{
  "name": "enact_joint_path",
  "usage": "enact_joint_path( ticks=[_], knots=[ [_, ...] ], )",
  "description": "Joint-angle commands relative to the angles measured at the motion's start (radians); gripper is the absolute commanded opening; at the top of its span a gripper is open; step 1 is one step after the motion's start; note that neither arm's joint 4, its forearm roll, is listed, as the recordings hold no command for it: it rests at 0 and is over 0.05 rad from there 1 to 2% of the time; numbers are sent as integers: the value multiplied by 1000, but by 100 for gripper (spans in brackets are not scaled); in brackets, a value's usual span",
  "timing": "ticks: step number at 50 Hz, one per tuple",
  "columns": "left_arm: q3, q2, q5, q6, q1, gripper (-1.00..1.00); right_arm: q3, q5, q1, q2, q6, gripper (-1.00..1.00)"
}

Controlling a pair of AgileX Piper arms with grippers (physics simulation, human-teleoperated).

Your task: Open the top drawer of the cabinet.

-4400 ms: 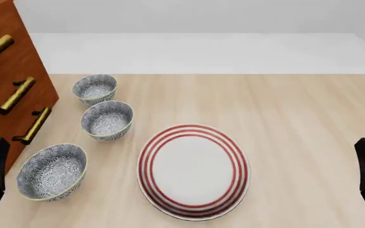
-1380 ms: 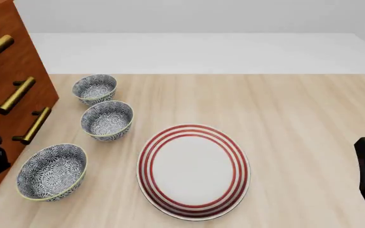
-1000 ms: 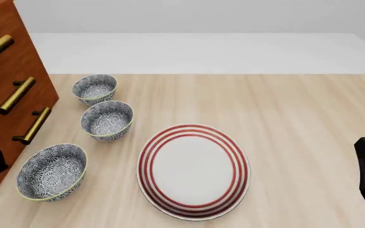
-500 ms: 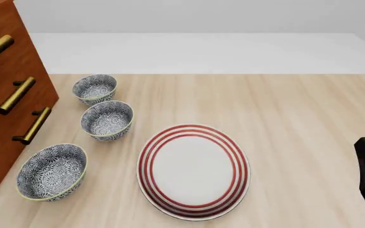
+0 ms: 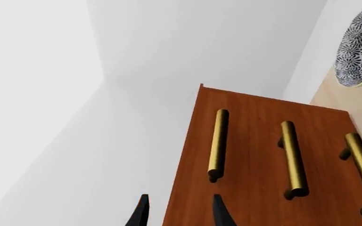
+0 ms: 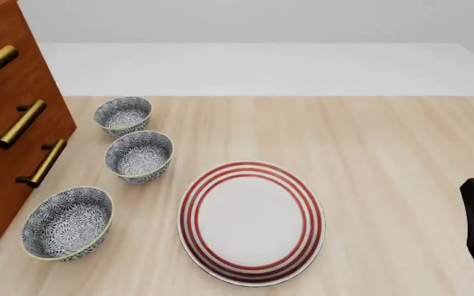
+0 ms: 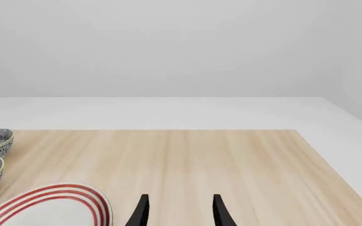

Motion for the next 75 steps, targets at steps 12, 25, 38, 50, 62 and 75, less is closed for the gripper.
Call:
enact_joint_path(
  ticks=[12, 25, 38, 50, 62, 75],
  knots=[
    [-39, 40, 78, 29, 23, 100, 0, 0, 0, 0, 0, 100],
    [-80, 54, 118, 27, 22, 100, 0, 0, 0, 0, 0, 100],
    [-101, 118, 82, 37, 19, 100, 0, 0, 0, 0, 0, 100],
    [-92, 157, 43, 43, 19, 100, 0, 0, 0, 0, 0, 100],
    [-98, 179, 32, 45, 15, 100, 0, 0, 0, 0, 0, 100],
    [-119, 231, 5, 41, 23, 100, 0, 0, 0, 0, 0, 100]
  ],
)
